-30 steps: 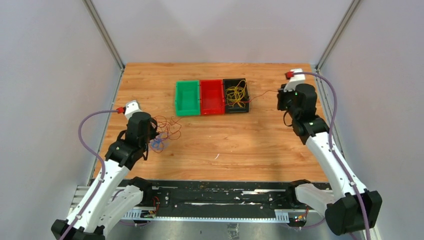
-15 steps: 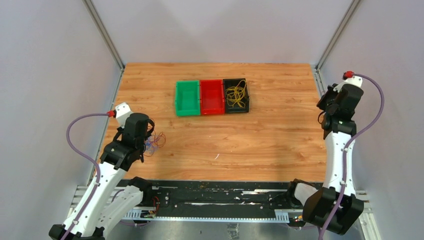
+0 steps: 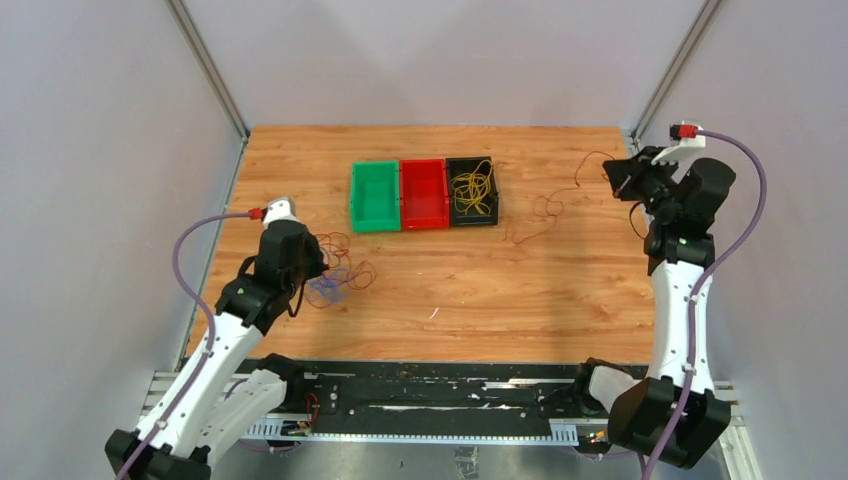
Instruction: Untangle the cables
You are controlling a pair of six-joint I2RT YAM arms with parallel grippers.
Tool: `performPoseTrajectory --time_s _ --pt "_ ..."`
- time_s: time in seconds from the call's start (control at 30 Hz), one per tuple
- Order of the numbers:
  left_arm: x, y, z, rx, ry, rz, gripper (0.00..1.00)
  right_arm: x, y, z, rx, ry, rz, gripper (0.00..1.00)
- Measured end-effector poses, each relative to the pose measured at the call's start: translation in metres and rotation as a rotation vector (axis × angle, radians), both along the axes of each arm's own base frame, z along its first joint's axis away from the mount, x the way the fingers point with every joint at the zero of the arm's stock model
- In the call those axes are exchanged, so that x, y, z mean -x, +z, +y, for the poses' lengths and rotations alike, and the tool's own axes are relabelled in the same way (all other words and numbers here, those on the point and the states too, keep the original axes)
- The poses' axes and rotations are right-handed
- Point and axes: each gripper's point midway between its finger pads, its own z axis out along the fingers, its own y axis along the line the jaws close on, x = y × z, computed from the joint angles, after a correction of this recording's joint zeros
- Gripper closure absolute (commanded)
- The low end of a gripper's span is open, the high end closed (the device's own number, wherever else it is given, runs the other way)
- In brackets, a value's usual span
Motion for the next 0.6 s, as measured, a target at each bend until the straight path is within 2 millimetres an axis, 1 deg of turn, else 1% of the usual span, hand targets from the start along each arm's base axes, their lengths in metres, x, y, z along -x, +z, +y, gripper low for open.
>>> performPoseTrajectory --time_s 0.1,0.13,0.17,0.23,0.3,0.37,0.43,0.47,0.5,0.57,0.6 --pt "-0.009 -0.019 -0.028 0.056 -0.114 0.045 1.0 0.004 0.02 0.028 -0.009 0.117 -0.054 1.0" --pt "-0.011 -0.025 -0.034 0.066 -0.139 0.063 1.0 0.005 0.028 0.041 -0.009 0.162 -0.072 1.0" --pt "-0.014 -0.035 -0.041 0.075 -0.169 0.096 1.0 0.007 0.036 0.054 -0.008 0.209 -0.092 1.0" --pt "-0.015 -0.048 -0.05 0.083 -0.204 0.136 1.0 0.014 0.048 0.082 -0.008 0.304 -0.126 1.0" --pt "-0.015 -0.055 -0.058 0.09 -0.236 0.157 0.99 0.023 0.057 0.105 -0.008 0.385 -0.151 1.0" --pt "-0.016 -0.06 -0.067 0.101 -0.272 0.164 0.96 0.03 0.065 0.124 -0.006 0.451 -0.172 1.0" --pt "-0.016 -0.065 -0.075 0.11 -0.302 0.17 0.9 0.037 0.074 0.141 -0.005 0.508 -0.191 1.0" --pt "-0.016 -0.068 -0.078 0.115 -0.314 0.175 0.85 0.039 0.078 0.147 -0.004 0.529 -0.2 1.0" --pt "-0.015 -0.071 -0.08 0.117 -0.325 0.181 0.77 0.042 0.085 0.156 -0.001 0.557 -0.214 1.0" --pt "-0.013 -0.076 -0.082 0.12 -0.338 0.193 0.54 0.046 0.093 0.17 0.003 0.604 -0.232 1.0" --pt "-0.013 -0.078 -0.083 0.121 -0.342 0.2 0.46 0.048 0.098 0.176 0.006 0.625 -0.242 1.0"
